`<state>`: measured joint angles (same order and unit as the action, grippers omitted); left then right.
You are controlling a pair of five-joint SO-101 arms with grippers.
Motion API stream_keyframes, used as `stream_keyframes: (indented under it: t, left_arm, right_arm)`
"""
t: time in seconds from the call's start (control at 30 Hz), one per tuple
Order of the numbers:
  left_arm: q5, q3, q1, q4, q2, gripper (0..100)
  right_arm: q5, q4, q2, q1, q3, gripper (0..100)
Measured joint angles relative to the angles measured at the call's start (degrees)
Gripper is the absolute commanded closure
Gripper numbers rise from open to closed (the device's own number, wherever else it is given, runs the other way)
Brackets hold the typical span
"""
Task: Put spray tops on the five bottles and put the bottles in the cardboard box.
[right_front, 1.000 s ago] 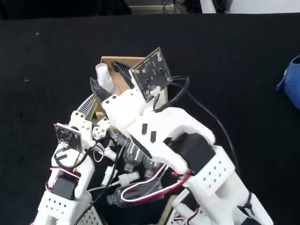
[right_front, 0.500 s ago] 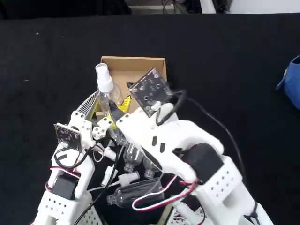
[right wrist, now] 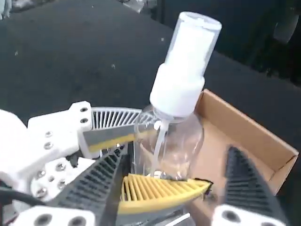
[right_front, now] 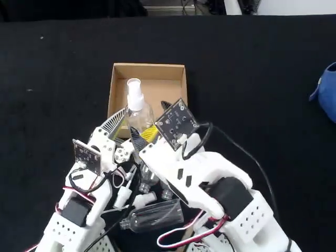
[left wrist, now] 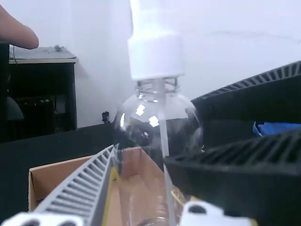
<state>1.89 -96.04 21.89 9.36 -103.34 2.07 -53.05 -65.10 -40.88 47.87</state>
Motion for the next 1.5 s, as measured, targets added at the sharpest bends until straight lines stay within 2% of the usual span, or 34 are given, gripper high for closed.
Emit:
stream_keyframes:
  t: [0.33,1.17,1.37,1.5]
  left_arm:
    - [0.09,0.0,3.08,0.09,0.0,97]
    - [0.18,0.0,3.52,0.44,0.18,97]
    - [0.18,0.0,4.66,0.44,0.18,97]
    - [0.18,0.0,4.92,0.44,0.18,97]
  right_arm:
    - [0.0,1.58,-1.05,3.25,1.85,74.4]
    - [-0.09,1.93,-1.05,3.52,3.6,74.4]
    - [-5.45,-0.44,-1.05,3.52,2.2,74.4]
    - [-6.33,-0.62,-1.05,3.52,2.2,74.4]
